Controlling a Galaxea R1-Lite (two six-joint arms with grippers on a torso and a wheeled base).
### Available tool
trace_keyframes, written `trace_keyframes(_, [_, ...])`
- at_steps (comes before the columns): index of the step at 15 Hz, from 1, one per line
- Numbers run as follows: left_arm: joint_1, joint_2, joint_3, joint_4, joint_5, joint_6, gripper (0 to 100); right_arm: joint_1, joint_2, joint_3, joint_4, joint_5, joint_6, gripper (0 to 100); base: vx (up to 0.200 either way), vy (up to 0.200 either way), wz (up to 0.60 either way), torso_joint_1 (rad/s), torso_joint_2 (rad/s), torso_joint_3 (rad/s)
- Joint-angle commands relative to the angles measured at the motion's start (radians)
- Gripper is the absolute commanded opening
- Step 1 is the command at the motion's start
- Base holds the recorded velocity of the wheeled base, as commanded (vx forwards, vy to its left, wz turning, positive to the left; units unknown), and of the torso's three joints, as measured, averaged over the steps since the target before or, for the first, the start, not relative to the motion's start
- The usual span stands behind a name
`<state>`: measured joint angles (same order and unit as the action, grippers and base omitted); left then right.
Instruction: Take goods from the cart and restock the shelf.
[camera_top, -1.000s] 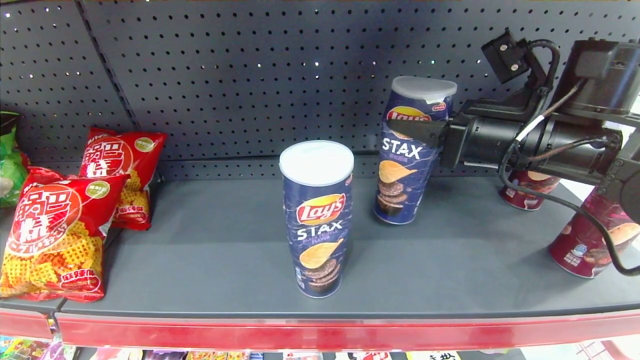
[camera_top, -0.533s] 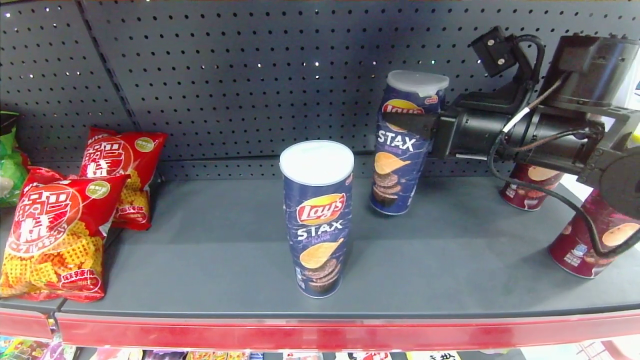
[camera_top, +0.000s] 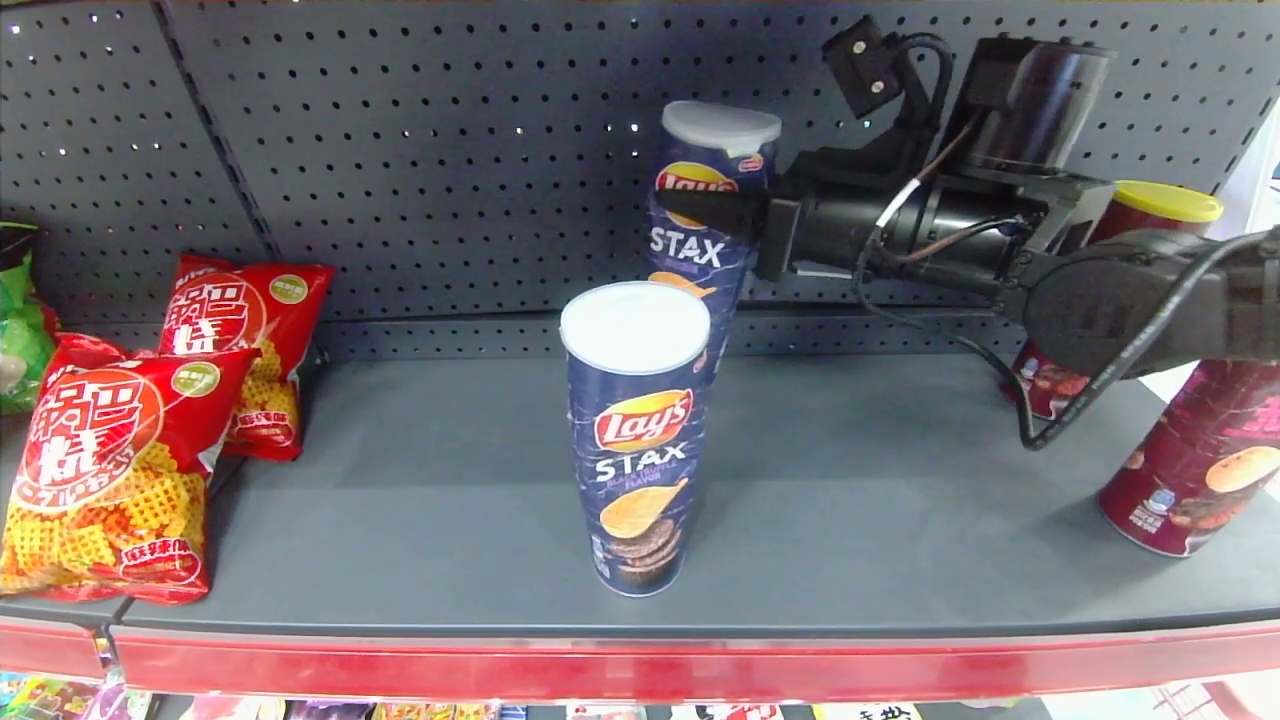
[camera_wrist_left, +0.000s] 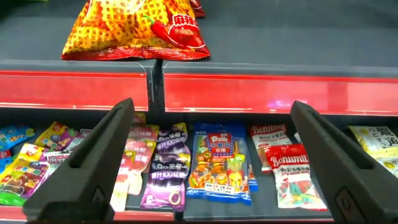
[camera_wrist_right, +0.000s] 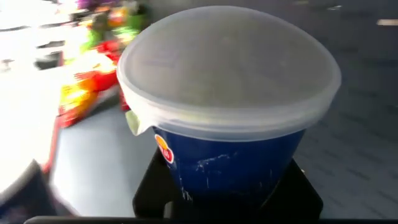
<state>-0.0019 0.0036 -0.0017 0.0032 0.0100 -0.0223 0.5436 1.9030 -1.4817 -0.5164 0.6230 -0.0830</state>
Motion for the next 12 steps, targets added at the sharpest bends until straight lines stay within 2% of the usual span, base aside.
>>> trace_keyframes(1, [0.000,0.003,0.000,0.000,0.001,-0.001,100,0.001,0.056,-0.015,-0.002,0.046,-0.006,0,0.000,0.000,0.00,0.000,0.00,0.000])
trace_keyframes(4, [0.000,0.003,0.000,0.000,0.001,-0.001,100,-0.042,0.111,-0.046,0.002,0.158,-0.020,0,0.000,0.000,0.00,0.000,0.00,0.000])
trace_keyframes(6, [0.000,0.003,0.000,0.000,0.001,-0.001,100,-0.056,0.192,-0.172,0.039,0.195,-0.026,0,0.000,0.000,0.00,0.000,0.00,0.000])
trace_keyframes(7, [0.000,0.003,0.000,0.000,0.001,-0.001,100,-0.073,0.228,-0.246,0.119,0.233,-0.038,0,0.000,0.000,0.00,0.000,0.00,0.000])
trace_keyframes(9, [0.000,0.003,0.000,0.000,0.001,-0.001,100,-0.083,0.235,-0.292,0.240,0.320,-0.109,0,0.000,0.000,0.00,0.000,0.00,0.000])
trace_keyframes(12, [0.000,0.003,0.000,0.000,0.001,-0.001,100,-0.077,0.242,-0.298,0.292,0.345,-0.181,0,0.000,0.000,0.00,0.000,0.00,0.000])
